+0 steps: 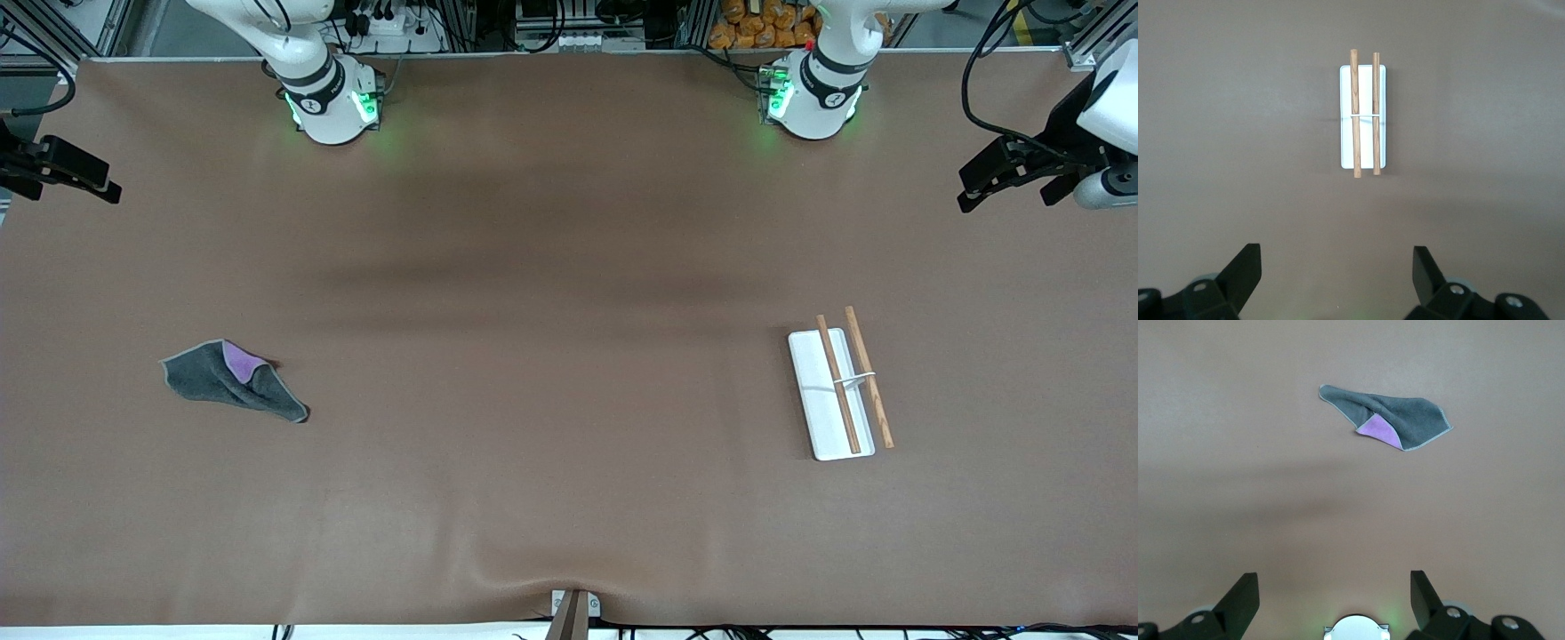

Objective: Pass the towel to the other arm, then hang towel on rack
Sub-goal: 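Move the right gripper out toward the grey towel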

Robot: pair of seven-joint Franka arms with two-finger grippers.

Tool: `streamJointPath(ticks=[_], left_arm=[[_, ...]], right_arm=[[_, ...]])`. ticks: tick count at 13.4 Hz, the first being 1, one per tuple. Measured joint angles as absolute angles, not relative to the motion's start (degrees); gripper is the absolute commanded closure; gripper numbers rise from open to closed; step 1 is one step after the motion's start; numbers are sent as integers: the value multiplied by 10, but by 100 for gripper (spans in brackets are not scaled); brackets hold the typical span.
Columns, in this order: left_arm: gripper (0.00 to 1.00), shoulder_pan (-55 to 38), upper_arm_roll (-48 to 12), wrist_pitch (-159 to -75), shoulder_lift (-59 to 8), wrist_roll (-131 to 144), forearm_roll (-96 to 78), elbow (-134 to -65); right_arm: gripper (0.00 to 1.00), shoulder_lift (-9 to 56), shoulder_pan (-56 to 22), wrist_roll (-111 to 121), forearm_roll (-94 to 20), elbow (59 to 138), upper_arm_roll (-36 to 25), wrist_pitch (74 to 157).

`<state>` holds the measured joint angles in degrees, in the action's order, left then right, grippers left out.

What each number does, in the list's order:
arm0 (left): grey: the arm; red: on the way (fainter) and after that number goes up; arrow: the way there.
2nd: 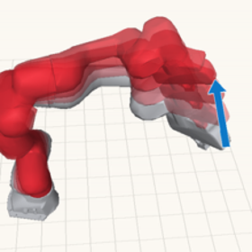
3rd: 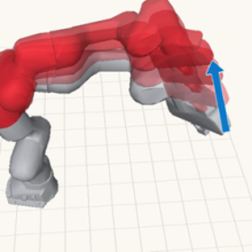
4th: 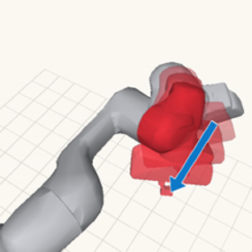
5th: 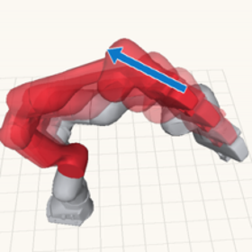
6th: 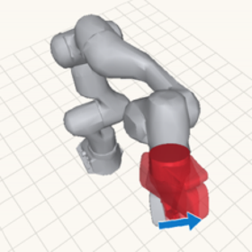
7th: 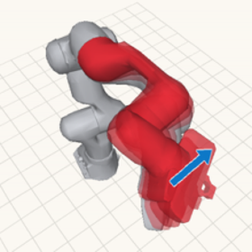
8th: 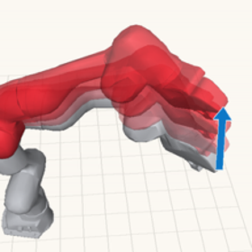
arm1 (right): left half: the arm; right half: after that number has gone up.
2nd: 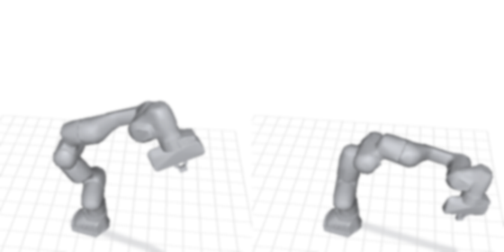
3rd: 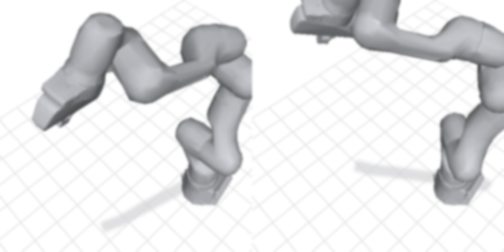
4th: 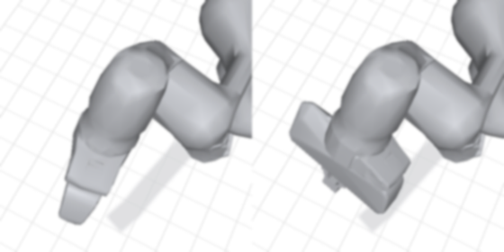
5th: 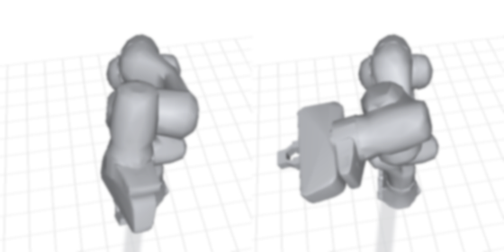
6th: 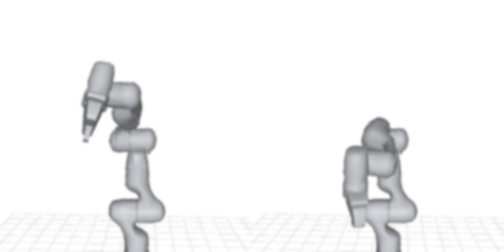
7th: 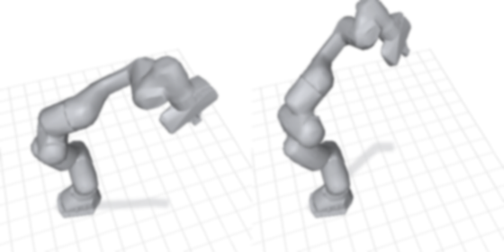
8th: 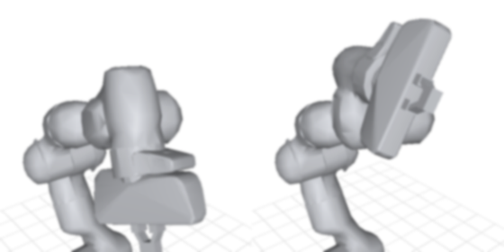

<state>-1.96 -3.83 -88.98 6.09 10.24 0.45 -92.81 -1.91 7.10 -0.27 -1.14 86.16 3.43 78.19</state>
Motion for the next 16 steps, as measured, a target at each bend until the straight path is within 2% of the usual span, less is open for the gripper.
streamJointPath(ticks=[11, 16], left_arm=[[0, -21, -39, -890, 64, 102, 5, -928], [0, -22, -40, -890, 64, 102, 5, -928]], right_arm=[[0, -15, 71, -3, -11, 863, 33, 782], [0, 25, 114, -5, -9, 870, 29, 784]])
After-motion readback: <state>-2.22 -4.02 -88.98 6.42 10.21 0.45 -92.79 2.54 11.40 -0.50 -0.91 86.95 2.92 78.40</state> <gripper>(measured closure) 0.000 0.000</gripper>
